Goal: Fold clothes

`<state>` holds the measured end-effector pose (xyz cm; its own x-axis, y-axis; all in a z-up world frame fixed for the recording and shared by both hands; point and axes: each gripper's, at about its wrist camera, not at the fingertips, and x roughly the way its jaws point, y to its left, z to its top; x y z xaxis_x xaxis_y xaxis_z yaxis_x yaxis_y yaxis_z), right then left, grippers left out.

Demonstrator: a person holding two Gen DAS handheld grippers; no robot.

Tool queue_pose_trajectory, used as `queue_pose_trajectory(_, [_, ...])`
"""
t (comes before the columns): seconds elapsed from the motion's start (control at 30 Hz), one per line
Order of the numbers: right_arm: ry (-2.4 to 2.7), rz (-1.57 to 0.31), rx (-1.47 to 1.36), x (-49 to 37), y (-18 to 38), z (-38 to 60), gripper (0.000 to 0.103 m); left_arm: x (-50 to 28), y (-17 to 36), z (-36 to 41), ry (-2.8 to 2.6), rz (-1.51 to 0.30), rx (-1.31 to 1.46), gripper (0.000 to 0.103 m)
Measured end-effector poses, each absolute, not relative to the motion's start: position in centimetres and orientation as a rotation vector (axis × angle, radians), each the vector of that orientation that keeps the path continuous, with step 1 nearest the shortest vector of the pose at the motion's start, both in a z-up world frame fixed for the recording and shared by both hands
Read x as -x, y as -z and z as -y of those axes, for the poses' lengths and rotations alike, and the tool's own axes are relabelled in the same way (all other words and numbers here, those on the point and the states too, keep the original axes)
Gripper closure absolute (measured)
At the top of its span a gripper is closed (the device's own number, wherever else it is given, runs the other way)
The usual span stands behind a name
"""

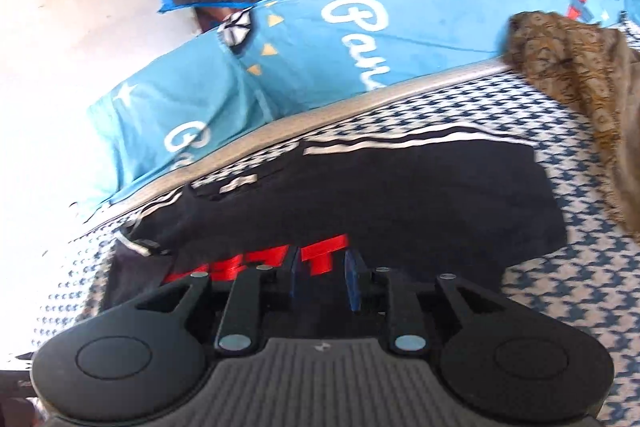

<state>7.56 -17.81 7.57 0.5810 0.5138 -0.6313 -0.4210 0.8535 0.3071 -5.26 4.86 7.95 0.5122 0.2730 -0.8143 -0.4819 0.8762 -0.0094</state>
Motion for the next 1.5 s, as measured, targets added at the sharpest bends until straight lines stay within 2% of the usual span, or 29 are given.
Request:
queue_pose_trajectory(0.6, [-0.882, -1.021, -0.217, -4.9, -3.0, 5.8, 0.079, 7.4, -8.2, -7.5, -0.564, -0.933, 0.127, 0.000])
queue_pose_trajectory(0.77, [-0.866, -1.063, -0.233, -4.6, -1.9, 4.4, 0.073, 7.8, -8.1, -8.0, -0.569, -0.945, 0.146, 0.000])
queue_pose_trajectory(0.93, [-0.829, -1.062, -0.297, -4.8, -1.5, 3.8, 0.068, 8.2, -8.1, -8.3, -0.577, -0.947, 0.146, 0.000])
queue_pose_trajectory(1.17, [-0.813, -1.010, -0.346, -4.4, -1.5, 2.7, 0.067, 9.1, -8.4, -9.4, -0.607, -0.942, 0.165, 0.000])
queue_pose_trajectory(1.2, [-0.819, -0.998, -0.348, -4.3, -1.6, 2.5, 0.071, 9.2, -8.5, -9.6, -0.612, -0.939, 0.168, 0.000])
queue_pose_trajectory(1.23, [-0.824, -0.987, -0.349, -4.2, -1.7, 2.3, 0.081, 9.4, -8.7, -9.8, -0.620, -0.934, 0.174, 0.000])
queue_pose_trajectory(1.3, [-0.835, -0.964, -0.352, -4.0, -1.8, 1.9, 0.093, 9.8, -9.2, -10.4, -0.645, -0.916, 0.191, 0.000])
queue_pose_trajectory(1.5, [-0.868, -0.895, -0.359, -3.2, -2.2, 0.8, 0.097, 11.9, -11.7, -12.2, -0.808, -0.789, 0.203, 0.000])
